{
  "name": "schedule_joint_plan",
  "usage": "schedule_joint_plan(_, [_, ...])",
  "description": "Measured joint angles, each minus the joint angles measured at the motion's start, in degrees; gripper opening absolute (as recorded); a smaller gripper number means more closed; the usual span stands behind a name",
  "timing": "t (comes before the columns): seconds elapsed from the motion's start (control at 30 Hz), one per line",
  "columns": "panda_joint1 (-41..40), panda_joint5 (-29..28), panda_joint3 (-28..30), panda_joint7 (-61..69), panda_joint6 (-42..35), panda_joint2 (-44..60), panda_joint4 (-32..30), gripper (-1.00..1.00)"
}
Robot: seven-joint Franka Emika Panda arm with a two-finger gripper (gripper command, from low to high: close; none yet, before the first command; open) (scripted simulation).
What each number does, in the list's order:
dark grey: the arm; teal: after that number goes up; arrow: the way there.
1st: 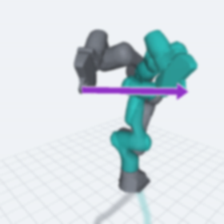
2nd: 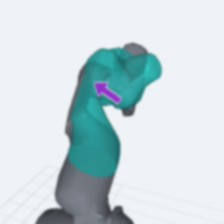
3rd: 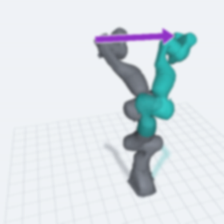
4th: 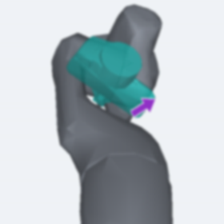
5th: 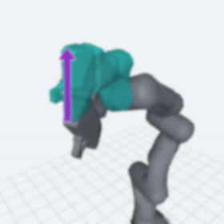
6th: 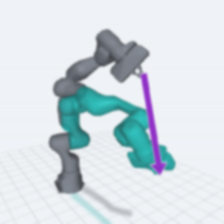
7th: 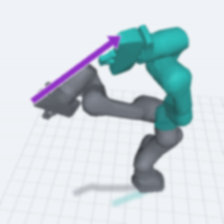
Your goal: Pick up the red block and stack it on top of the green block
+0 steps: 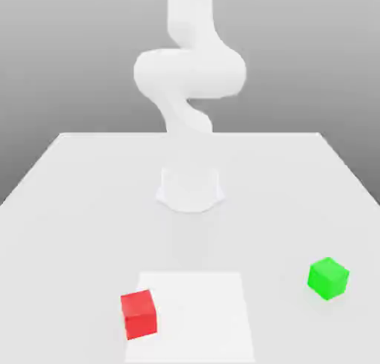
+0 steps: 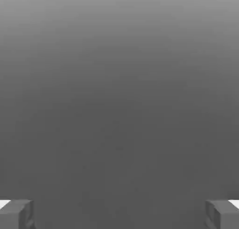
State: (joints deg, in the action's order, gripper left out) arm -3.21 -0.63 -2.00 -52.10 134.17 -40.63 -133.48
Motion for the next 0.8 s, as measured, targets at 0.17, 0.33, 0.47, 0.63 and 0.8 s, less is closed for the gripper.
schedule_joint_plan(0.17, [-6.18, -1.59, -3.76, -13.06, 4.89, 10.69, -3.49, 0.00])
schedule_joint_plan(0.33, [-11.12, -3.57, -6.32, -26.05, 9.61, 21.10, -6.86, 0.00])
schedule_joint_plan(0.47, [-14.11, -4.96, -7.32, -36.27, 13.37, 29.40, -9.55, 0.00])
schedule_joint_plan(0.63, [-16.50, -5.08, -6.97, -47.89, 18.16, 39.60, -12.95, 0.00])
schedule_joint_plan(0.8, [-16.70, -3.10, -6.10, -55.56, 23.88, 49.47, -15.29, 0.00])
